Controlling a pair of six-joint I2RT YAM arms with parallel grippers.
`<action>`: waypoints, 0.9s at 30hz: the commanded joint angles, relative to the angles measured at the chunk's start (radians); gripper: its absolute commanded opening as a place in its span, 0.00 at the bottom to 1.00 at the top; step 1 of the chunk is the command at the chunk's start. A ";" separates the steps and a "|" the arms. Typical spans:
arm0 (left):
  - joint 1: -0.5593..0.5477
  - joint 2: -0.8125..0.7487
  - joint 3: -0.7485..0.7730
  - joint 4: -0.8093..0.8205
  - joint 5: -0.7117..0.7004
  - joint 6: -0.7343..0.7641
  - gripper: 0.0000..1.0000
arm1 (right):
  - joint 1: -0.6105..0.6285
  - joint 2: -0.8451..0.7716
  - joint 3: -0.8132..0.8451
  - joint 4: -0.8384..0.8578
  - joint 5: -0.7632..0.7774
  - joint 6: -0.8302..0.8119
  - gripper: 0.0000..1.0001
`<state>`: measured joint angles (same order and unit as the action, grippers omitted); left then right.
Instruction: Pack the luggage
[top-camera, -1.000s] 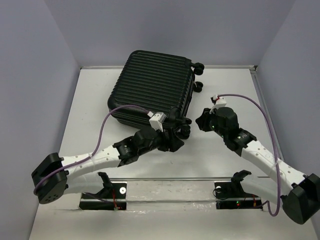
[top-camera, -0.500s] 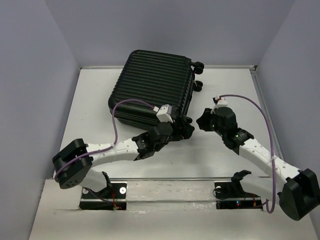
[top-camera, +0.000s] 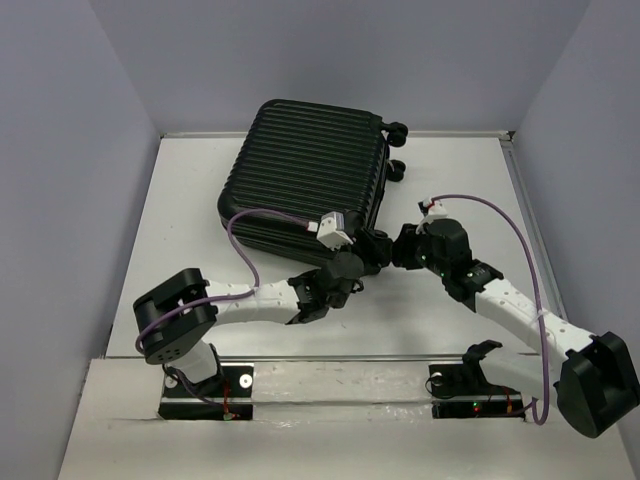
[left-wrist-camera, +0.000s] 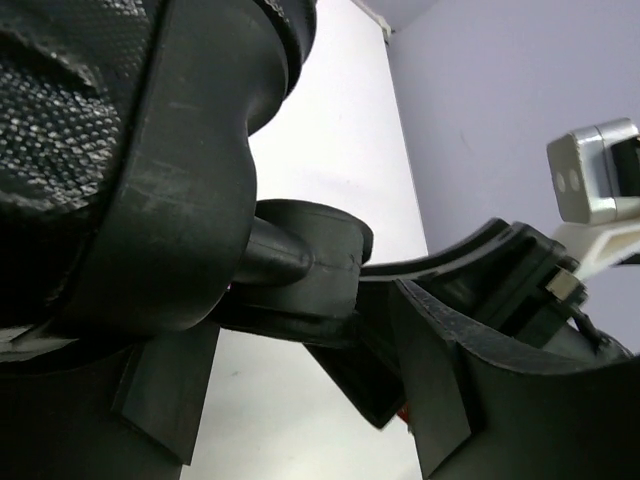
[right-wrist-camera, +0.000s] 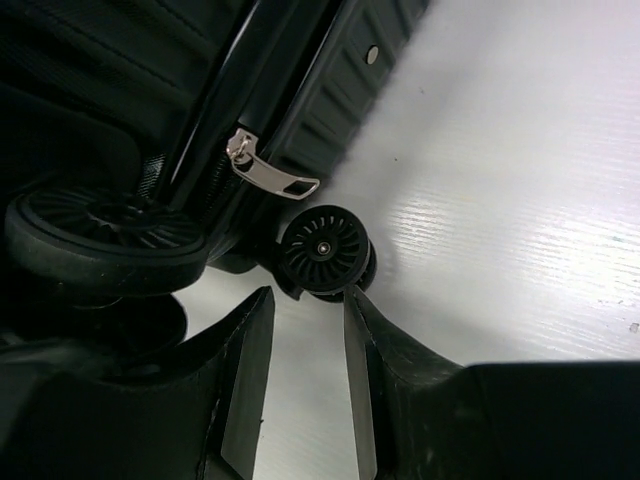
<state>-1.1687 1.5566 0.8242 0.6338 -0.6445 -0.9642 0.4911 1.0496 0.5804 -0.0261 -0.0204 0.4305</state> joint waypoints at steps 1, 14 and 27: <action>-0.026 0.032 0.073 0.162 -0.228 -0.021 0.75 | -0.005 0.001 -0.004 0.080 -0.044 -0.010 0.39; -0.055 -0.069 0.053 0.222 -0.227 0.108 0.06 | -0.005 -0.010 -0.063 0.225 -0.134 -0.127 0.41; -0.046 -0.178 -0.051 0.161 -0.164 0.098 0.06 | -0.086 0.200 -0.096 0.620 -0.513 -0.214 0.52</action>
<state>-1.2098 1.4921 0.7700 0.6201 -0.7647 -0.8692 0.4187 1.1999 0.4885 0.3702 -0.3328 0.2531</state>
